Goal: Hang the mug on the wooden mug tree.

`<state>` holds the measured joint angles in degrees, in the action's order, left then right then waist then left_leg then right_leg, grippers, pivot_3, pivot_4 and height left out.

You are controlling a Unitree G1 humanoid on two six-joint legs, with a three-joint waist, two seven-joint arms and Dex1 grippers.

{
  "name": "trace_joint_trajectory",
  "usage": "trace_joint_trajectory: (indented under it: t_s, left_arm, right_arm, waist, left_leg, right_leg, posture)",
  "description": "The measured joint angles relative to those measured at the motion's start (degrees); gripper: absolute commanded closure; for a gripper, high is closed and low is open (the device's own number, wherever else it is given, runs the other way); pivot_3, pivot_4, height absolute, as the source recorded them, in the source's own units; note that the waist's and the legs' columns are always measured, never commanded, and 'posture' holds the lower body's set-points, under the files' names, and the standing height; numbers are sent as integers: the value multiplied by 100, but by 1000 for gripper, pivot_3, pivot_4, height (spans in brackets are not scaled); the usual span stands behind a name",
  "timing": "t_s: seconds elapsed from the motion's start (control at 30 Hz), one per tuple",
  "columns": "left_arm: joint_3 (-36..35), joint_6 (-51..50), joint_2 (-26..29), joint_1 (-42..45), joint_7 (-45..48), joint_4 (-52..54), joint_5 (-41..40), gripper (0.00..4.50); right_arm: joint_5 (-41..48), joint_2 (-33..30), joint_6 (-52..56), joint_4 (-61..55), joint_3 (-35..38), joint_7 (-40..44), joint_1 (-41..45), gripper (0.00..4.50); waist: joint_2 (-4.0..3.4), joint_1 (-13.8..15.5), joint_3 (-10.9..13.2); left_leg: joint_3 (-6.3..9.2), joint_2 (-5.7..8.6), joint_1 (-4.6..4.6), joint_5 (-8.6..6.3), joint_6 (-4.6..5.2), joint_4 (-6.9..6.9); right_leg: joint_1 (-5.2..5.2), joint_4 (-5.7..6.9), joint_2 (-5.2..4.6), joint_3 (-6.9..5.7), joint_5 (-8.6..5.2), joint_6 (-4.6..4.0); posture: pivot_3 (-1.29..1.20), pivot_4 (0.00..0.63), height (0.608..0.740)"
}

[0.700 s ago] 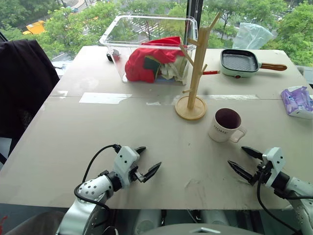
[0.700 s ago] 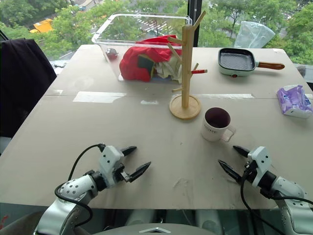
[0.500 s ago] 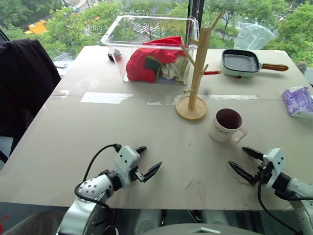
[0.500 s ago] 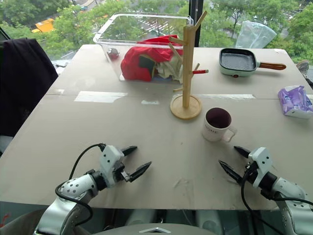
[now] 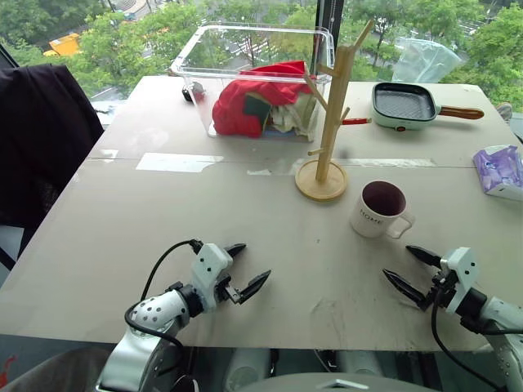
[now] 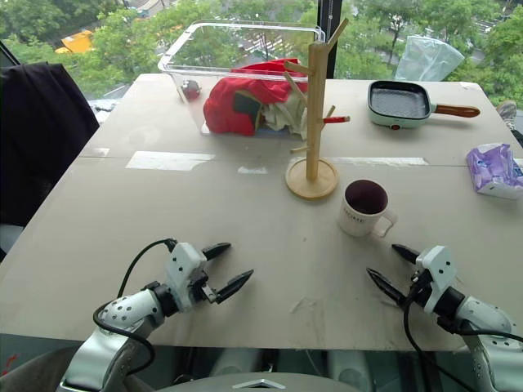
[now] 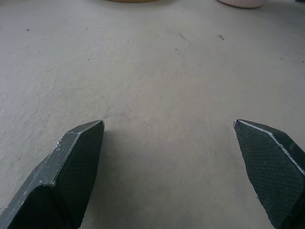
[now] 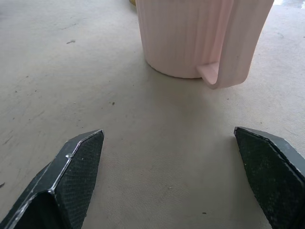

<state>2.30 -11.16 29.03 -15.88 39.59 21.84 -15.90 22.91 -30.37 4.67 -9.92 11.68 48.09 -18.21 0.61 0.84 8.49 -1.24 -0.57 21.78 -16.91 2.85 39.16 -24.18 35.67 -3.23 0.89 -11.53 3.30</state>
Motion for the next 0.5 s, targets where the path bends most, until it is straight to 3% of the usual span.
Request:
trace_joint_trajectory:
  t_s: [0.5]
  left_arm:
    - [897, -753, -94, 2085, 429, 39, -72, 0]
  right_arm:
    - [438, 777, 1096, -869, 325, -1836, 444, 70]
  waist:
    - [4, -14, 23]
  left_leg:
    - [-2, 5, 18, 0, 0, -6]
  right_leg:
    - [-11, -2, 23, -1, 14, -23]
  posture:
    - [0, 150, 740]
